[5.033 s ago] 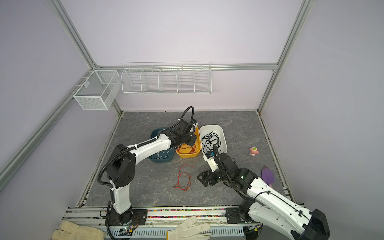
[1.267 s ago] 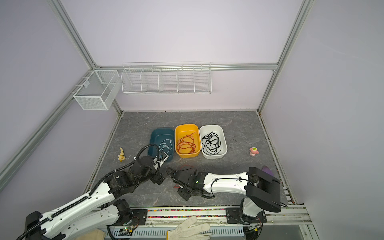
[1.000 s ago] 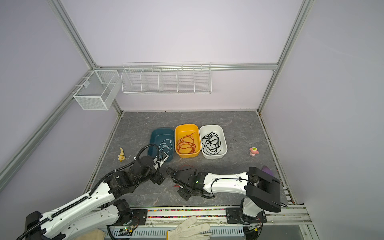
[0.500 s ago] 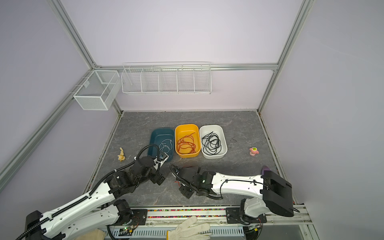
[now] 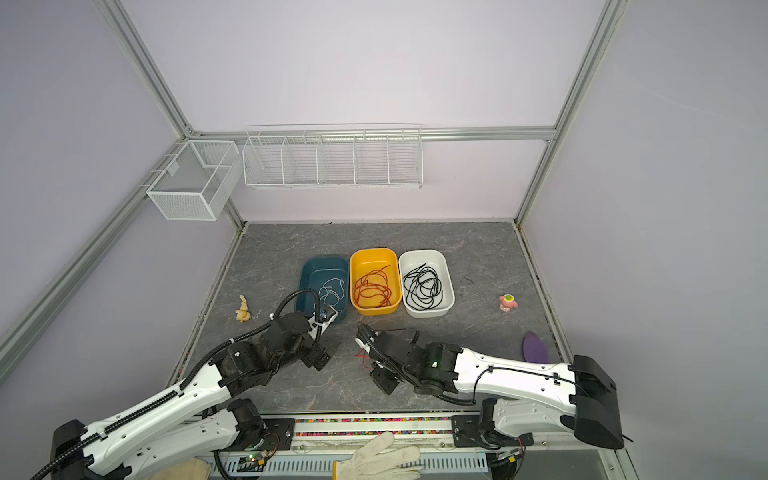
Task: Untangle the cables
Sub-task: 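Lift the short red cable and carry it over the yellow tub with the right gripper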
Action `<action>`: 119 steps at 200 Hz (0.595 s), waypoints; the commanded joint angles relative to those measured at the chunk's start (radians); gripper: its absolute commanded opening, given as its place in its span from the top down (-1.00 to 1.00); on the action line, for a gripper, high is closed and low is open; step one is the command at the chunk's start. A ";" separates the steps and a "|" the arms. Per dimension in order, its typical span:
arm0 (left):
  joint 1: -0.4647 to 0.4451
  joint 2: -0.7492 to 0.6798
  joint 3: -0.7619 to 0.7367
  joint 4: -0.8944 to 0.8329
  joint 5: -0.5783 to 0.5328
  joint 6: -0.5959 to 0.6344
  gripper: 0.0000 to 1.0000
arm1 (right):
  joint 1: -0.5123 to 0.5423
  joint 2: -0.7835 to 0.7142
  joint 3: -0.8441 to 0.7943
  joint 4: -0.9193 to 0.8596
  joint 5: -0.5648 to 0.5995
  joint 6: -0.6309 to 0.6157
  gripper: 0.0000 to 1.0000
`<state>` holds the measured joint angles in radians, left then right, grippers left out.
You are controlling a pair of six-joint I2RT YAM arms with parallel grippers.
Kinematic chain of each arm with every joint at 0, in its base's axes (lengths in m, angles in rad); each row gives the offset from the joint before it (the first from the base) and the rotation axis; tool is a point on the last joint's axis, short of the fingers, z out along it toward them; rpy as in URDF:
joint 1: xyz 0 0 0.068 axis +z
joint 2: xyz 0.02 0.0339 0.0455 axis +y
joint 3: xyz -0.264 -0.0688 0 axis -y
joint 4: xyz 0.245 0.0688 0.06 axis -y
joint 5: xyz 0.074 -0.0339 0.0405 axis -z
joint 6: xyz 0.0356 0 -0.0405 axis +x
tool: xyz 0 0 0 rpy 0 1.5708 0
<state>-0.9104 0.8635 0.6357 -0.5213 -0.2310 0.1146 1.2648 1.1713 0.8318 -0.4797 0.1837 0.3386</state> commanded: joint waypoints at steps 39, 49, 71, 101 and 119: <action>-0.009 0.012 0.003 -0.003 0.012 0.024 -0.99 | -0.011 -0.088 -0.003 -0.083 0.045 -0.013 0.86; -0.010 0.012 0.004 -0.004 0.014 0.023 -0.99 | -0.013 -0.099 0.008 -0.100 0.051 -0.018 0.86; -0.011 0.016 0.004 -0.004 0.015 0.024 -0.99 | -0.015 -0.124 0.034 -0.132 0.063 -0.026 0.86; -0.012 0.020 0.005 -0.004 0.015 0.025 -0.99 | -0.023 -0.153 0.077 -0.165 0.078 -0.040 0.87; -0.012 0.019 0.005 -0.003 0.015 0.024 -0.99 | -0.030 -0.163 0.103 -0.184 0.086 -0.053 0.87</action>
<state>-0.9176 0.8783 0.6357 -0.5213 -0.2276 0.1177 1.2469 1.0370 0.8806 -0.6262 0.2409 0.3202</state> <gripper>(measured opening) 0.993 0.071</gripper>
